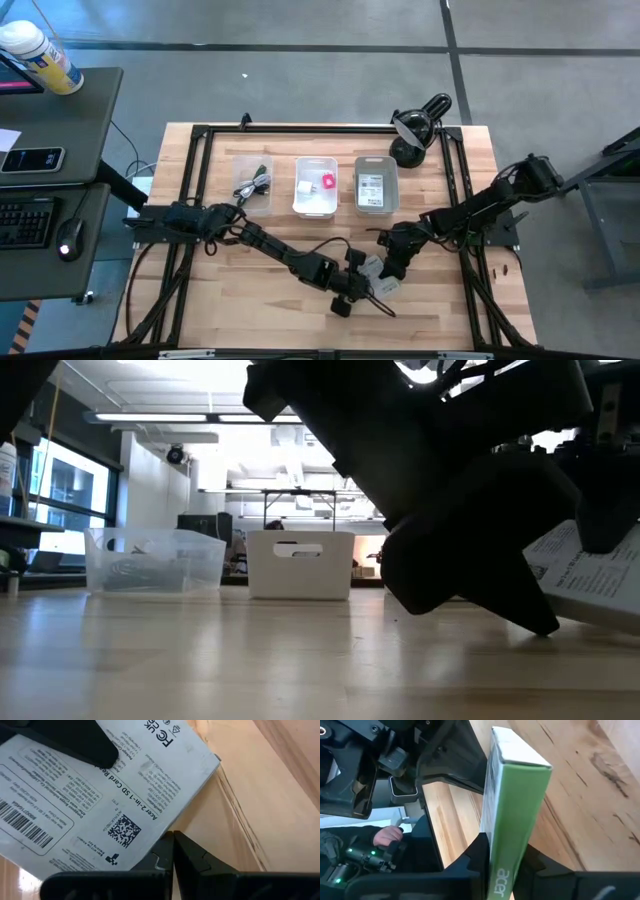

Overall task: Pick and place items into bin
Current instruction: Put the card reader into the gray bin

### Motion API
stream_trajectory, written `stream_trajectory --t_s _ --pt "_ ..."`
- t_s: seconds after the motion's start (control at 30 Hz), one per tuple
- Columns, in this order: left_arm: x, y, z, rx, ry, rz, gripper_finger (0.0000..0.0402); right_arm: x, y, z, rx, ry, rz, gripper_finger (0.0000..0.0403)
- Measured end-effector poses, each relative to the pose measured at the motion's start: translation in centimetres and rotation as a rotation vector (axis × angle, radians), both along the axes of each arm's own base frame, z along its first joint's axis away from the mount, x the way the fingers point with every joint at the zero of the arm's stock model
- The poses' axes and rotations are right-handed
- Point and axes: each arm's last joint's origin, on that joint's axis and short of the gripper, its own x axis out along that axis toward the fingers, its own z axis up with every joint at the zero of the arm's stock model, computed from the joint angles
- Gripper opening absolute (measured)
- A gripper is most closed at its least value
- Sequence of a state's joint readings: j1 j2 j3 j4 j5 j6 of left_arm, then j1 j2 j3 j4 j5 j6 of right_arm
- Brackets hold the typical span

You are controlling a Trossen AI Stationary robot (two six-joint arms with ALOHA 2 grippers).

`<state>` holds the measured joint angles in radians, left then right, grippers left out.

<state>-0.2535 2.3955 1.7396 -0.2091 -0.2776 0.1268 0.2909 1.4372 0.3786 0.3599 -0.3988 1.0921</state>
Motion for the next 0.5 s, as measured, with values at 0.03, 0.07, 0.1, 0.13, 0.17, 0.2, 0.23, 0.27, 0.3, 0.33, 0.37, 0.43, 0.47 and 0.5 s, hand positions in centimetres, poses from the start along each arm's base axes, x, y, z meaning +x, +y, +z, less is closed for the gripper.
stream_trajectory --t_s 0.03,0.07,0.1,0.13,0.17,0.2,0.23,0.27,0.3,0.33,0.37,0.43,0.47,0.5 --pt "-0.1 0.0 0.1 -0.001 0.005 -0.002 0.0000 0.0 0.0 0.0 0.000 0.000 0.000 0.0046" --pt "-0.2 -0.1 0.2 -0.003 0.016 -0.006 0.0000 0.0 0.0 0.0 0.000 -0.001 0.001 0.0050" --pt "-0.3 0.0 0.3 -0.005 0.027 -0.009 0.0000 0.0 0.0 0.0 -0.001 0.000 0.000 0.0053" --pt "-0.3 -0.2 0.3 -0.009 0.032 -0.015 0.0000 0.0 0.0 0.0 0.000 0.000 0.000 0.0056" --pt "-0.4 -0.3 0.4 -0.012 0.037 -0.019 0.0000 0.0 0.0 0.0 0.000 0.000 0.000 0.0058" --pt "-0.6 -0.3 0.7 -0.007 0.050 -0.020 0.0000 0.0 0.0 0.0 0.000 -0.001 0.000 0.0058" --pt "-0.9 -0.5 0.9 -0.002 0.064 -0.023 0.0000 0.0 0.0 0.0 0.000 -0.001 0.000 0.0058" --pt "-0.9 -0.6 1.1 0.001 0.061 -0.023 0.0000 0.0 0.0 0.0 0.000 -0.002 0.000 0.0058" --pt "-1.0 -0.7 1.2 0.002 0.065 -0.026 0.0000 0.0 0.0 0.0 0.001 -0.003 0.001 0.0056" --pt "-1.3 -0.8 1.5 0.010 0.088 -0.028 0.0000 0.0 0.0 0.0 0.001 -0.004 0.001 0.0054" --pt "-1.5 -0.8 1.7 0.017 0.105 -0.028 0.0000 0.0 0.0 0.0 0.001 -0.004 0.001 0.0053" --pt "-1.7 -1.1 2.2 0.018 0.100 -0.031 0.0001 0.0 0.0 0.1 0.001 -0.007 0.005 0.0052" --pt "-1.9 -1.0 2.5 0.029 0.120 -0.028 0.0001 0.0 0.0 0.1 -0.002 -0.011 0.006 0.0053" --pt "-2.2 -1.0 2.6 0.039 0.136 -0.028 0.0001 0.0 0.0 0.1 -0.003 -0.012 0.005 0.0055"
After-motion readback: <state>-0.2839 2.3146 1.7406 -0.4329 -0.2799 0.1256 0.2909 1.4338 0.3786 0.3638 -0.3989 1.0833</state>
